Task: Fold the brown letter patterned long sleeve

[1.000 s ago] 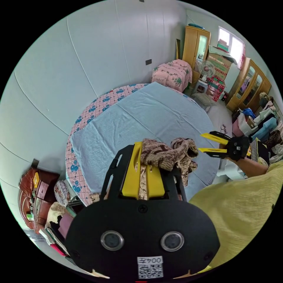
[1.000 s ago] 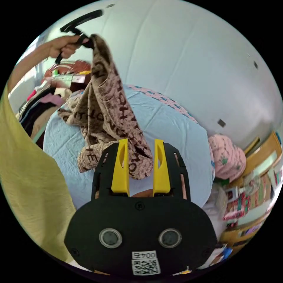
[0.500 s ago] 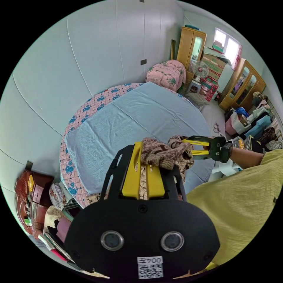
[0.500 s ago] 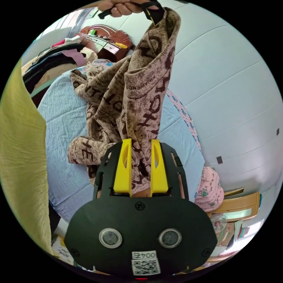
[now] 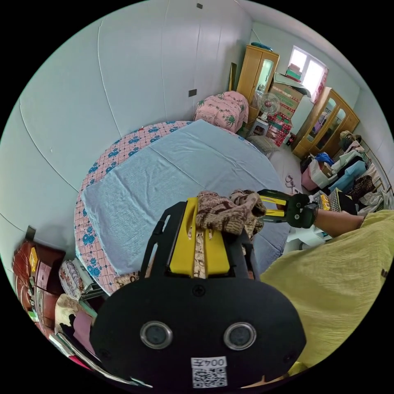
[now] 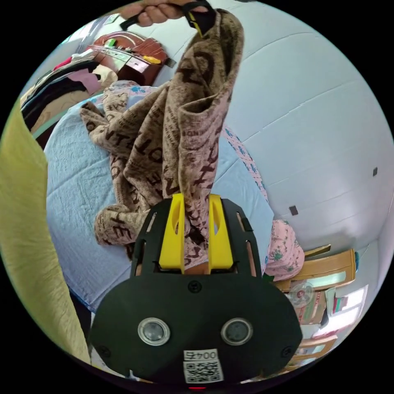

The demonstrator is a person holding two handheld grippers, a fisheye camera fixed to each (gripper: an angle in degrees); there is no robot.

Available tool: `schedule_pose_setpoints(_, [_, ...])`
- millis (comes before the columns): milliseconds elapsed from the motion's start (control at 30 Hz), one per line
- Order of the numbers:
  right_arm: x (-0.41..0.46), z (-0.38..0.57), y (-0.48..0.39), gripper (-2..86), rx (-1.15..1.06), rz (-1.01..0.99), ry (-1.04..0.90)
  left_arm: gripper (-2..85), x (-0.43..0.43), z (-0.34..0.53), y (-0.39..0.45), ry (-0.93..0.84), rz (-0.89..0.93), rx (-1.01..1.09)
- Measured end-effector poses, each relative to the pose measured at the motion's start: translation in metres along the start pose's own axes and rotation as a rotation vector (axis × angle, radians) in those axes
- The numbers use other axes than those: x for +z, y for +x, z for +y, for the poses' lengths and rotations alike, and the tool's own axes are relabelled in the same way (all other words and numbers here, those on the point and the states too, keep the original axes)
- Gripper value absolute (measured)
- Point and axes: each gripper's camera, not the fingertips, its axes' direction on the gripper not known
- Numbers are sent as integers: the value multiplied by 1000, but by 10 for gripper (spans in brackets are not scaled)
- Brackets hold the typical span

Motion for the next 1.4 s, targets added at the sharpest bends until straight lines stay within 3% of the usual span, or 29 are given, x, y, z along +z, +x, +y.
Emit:
schedule_pose_setpoints(133, [-8, 3, 39, 20, 127, -18, 6, -4, -2, 5, 31, 19, 27, 94])
schedule_pose_setpoints(233, [-32, 33, 121, 6, 561, -277, 96, 1, -1, 15, 74, 45, 44, 267])
schedule_pose_setpoints(300, [-48, 95, 186, 2, 994, -492, 221, 17, 7, 29, 116, 55, 15, 405])
schedule_pose_setpoints(400, [-60, 167, 227, 0, 1310, -546, 273, 81, 35, 51, 163, 3, -36, 535])
schedule_pose_setpoints(600, [-67, 247, 249, -1, 1556, -567, 195, 130, 95, 104, 205, -139, -114, 646])
schedule_pose_setpoints(833, [-86, 260, 264, -1, 1580, -584, 179, 123, 108, 110, 187, -47, -135, 522])
schedule_pose_setpoints(1400, [-166, 234, 276, 2, 1505, -512, 131, 160, 167, -9, 167, -204, -4, 847])
